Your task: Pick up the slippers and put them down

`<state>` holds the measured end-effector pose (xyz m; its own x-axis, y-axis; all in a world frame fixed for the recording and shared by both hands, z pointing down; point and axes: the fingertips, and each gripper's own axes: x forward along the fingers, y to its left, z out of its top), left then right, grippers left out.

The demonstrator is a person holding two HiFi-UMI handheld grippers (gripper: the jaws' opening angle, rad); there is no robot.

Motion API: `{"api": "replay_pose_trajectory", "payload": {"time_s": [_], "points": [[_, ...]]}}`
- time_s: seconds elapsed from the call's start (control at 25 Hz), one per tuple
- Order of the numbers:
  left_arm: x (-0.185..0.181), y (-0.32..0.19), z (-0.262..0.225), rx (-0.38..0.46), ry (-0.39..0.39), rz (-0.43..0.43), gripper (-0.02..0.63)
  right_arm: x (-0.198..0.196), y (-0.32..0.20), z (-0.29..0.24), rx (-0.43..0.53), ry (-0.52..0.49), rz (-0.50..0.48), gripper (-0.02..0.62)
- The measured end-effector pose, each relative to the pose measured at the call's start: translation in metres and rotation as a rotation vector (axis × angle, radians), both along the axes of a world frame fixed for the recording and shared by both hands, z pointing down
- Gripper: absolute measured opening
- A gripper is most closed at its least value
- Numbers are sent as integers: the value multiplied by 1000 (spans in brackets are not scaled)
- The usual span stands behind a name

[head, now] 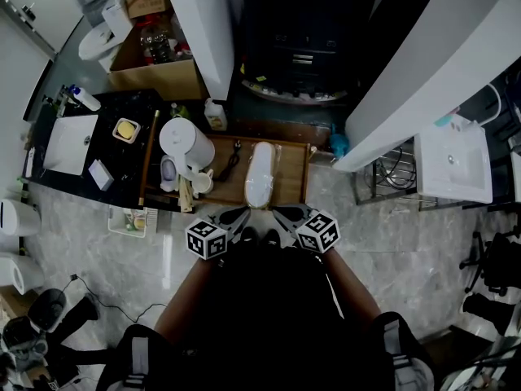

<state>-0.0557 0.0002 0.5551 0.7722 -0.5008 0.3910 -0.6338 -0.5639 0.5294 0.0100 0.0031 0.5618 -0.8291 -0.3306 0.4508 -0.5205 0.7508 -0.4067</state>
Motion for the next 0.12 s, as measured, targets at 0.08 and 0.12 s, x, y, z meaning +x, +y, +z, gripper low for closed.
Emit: {"api": "replay_pose_trajectory", "payload": {"time_s": [0.08,0.12], "points": [[0,0,-1,0,0,-2,12,1,0,1,0,3,-2,6],[0,0,-1,0,0,-3,12,1,0,1,0,4,-3,6]]}}
